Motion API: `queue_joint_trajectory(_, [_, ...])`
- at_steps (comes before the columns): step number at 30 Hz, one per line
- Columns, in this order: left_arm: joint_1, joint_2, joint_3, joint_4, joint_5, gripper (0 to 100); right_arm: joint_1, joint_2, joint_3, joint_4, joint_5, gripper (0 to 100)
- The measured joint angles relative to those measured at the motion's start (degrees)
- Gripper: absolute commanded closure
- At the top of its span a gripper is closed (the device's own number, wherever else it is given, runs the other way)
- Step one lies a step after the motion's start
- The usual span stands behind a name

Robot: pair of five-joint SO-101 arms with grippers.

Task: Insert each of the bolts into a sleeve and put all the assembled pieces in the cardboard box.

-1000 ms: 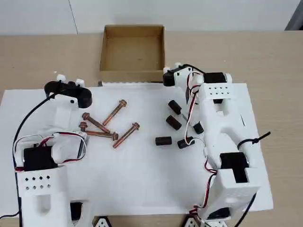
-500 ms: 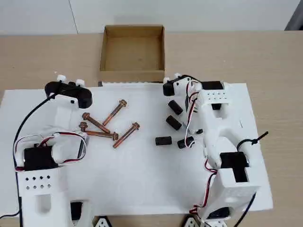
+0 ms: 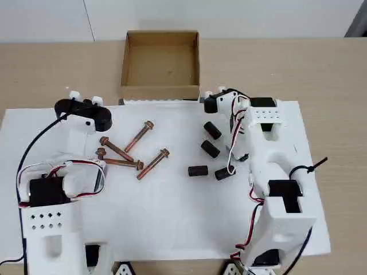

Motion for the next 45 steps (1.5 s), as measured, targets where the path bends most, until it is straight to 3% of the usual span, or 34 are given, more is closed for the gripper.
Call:
queue_joint_trajectory(10, [0.0,0.0,0.0,0.0,0.0,87,-0.18,1.93,-11.96,12.22,-0.26,98.9])
queue_joint_trajectory(18, [0.35,3.34,-4.66,1.58,0.0,91,-1.23,-8.97,-20.57,23.74,-3.87,99.6])
queue_joint_trajectory(26, [6.86,28.13,-29.1,11.6,0.0,94,-2.11,-22.59,-14.68,24.35,-6.51,99.6])
queue_joint_trajectory(35, [12.84,54.86,-47.12,12.92,0.0,89,-1.23,-33.49,-0.26,24.44,-6.77,99.5])
queue_joint_trajectory(45, [14.07,73.23,-61.71,12.92,0.35,87,5.45,-39.91,6.59,24.44,-6.86,99.5])
